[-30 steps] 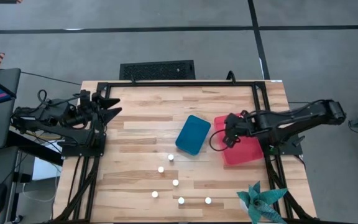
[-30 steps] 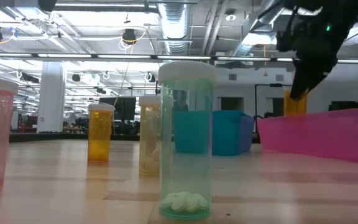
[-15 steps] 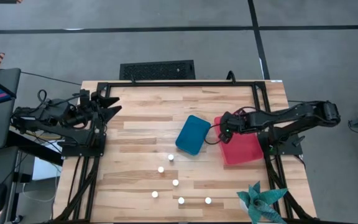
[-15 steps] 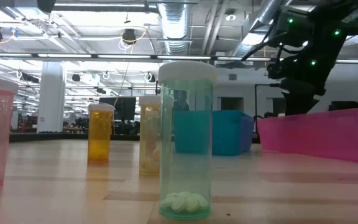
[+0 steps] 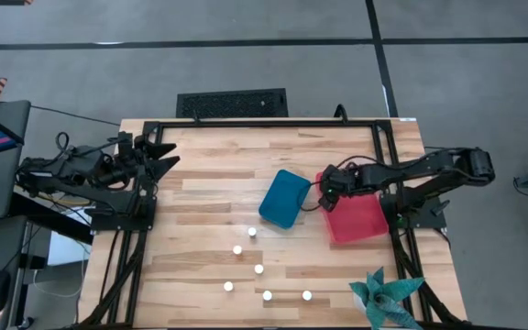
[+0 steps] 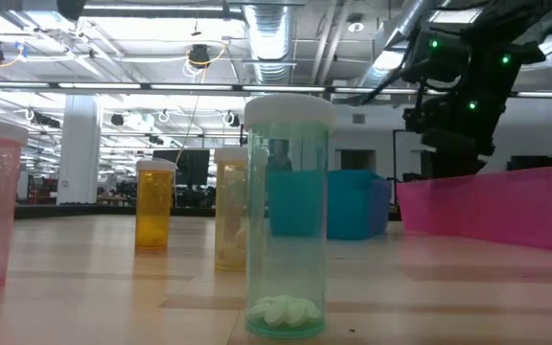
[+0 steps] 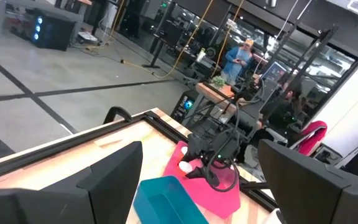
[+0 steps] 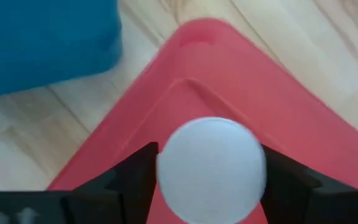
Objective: Pick and place medicine bottles into bin by pill shape (circle, oval)
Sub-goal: Put the top orange capsule bottle into the pink bin, then put the orange capsule bottle into the pink bin
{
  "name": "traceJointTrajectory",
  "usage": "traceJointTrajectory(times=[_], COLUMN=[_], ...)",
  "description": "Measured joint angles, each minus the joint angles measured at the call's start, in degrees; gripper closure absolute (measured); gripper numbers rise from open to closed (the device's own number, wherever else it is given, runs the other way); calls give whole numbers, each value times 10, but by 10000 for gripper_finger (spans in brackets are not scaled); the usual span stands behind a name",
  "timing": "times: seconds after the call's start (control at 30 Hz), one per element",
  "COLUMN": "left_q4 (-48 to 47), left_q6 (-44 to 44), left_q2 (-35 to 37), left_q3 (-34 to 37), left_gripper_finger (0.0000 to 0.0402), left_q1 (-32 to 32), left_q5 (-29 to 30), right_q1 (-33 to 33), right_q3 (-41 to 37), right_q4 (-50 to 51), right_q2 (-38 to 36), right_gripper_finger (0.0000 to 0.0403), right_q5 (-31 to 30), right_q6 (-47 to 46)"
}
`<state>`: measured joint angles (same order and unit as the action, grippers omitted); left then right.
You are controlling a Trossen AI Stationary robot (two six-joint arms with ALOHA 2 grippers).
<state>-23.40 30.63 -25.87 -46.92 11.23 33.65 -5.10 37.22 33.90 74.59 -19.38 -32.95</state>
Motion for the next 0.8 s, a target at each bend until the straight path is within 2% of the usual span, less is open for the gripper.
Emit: traceJointTrajectory(times=[0.27, 0.5, 0.67, 0.8], left_q4=[0, 1, 1, 1], left_q6=[0, 0, 0, 0], left_q2=[0, 0, 0, 0], left_q3=[0, 0, 0, 0], left_gripper_finger=[90, 90, 90, 90], left_q1=[0, 0, 0, 0], left_q5=[0, 0, -1, -5], right_q1=[0, 9, 70, 158], right_q3=[18, 106, 180, 217], right_q4=[19, 118, 70, -7], right_q2=[-47, -103, -132, -108], right_gripper_finger=[87, 73, 79, 80], right_q5=[0, 11, 62, 72], right_q6=[0, 0, 0, 2])
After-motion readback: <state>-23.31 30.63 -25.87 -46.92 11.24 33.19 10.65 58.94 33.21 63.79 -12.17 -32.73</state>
